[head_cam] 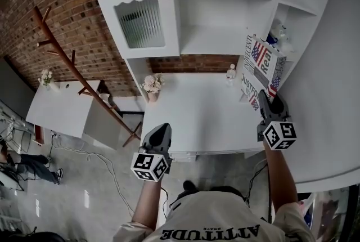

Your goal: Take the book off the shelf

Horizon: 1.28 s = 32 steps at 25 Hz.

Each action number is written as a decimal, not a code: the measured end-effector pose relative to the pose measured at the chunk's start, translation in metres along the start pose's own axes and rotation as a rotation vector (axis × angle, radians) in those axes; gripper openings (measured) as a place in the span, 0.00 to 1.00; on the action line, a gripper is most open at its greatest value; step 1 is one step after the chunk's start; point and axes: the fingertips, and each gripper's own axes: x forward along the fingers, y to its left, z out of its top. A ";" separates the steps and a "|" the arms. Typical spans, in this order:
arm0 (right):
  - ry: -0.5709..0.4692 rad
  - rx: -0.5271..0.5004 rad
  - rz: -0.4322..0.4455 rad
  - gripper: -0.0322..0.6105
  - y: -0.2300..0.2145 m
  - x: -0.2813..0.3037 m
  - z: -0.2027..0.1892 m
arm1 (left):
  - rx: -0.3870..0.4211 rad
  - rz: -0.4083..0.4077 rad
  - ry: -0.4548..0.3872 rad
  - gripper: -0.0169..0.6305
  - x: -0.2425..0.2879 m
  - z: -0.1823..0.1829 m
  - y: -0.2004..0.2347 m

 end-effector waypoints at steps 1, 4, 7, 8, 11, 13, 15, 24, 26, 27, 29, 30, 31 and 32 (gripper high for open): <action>0.000 -0.006 0.001 0.32 -0.002 -0.001 0.000 | 0.002 0.005 0.003 0.07 0.002 0.000 0.000; -0.005 -0.021 0.004 0.32 -0.008 -0.011 -0.002 | 0.007 0.025 0.007 0.07 0.002 -0.002 -0.006; -0.009 -0.041 0.002 0.32 -0.016 -0.040 -0.003 | 0.007 0.041 0.008 0.07 -0.010 -0.007 -0.027; -0.010 -0.050 0.003 0.32 -0.019 -0.049 -0.002 | 0.007 0.045 0.008 0.07 -0.013 -0.008 -0.033; -0.012 -0.064 0.006 0.32 -0.030 -0.058 -0.007 | 0.004 0.068 0.007 0.07 -0.010 -0.011 -0.044; -0.013 -0.062 0.008 0.32 -0.039 -0.057 -0.013 | 0.006 0.082 0.003 0.07 -0.002 -0.014 -0.047; -0.015 -0.057 0.012 0.32 -0.047 -0.059 -0.018 | 0.014 0.092 -0.001 0.07 0.003 -0.016 -0.052; -0.046 -0.088 0.036 0.32 -0.070 -0.089 -0.013 | 0.072 0.137 -0.005 0.07 -0.006 -0.015 -0.086; -0.046 -0.095 0.040 0.32 -0.071 -0.090 -0.015 | 0.082 0.146 -0.008 0.07 -0.005 -0.013 -0.087; -0.046 -0.098 0.039 0.32 -0.071 -0.091 -0.017 | 0.086 0.149 -0.010 0.07 -0.005 -0.012 -0.086; -0.043 -0.098 0.033 0.32 -0.072 -0.092 -0.022 | 0.094 0.151 -0.014 0.07 -0.005 -0.010 -0.085; -0.041 -0.092 0.029 0.32 -0.071 -0.092 -0.023 | 0.098 0.150 -0.015 0.07 -0.005 -0.008 -0.084; -0.040 -0.086 0.023 0.32 -0.070 -0.093 -0.025 | 0.102 0.148 -0.015 0.07 -0.006 -0.007 -0.083; -0.041 -0.082 0.017 0.32 -0.069 -0.093 -0.025 | 0.105 0.146 -0.015 0.07 -0.007 -0.006 -0.081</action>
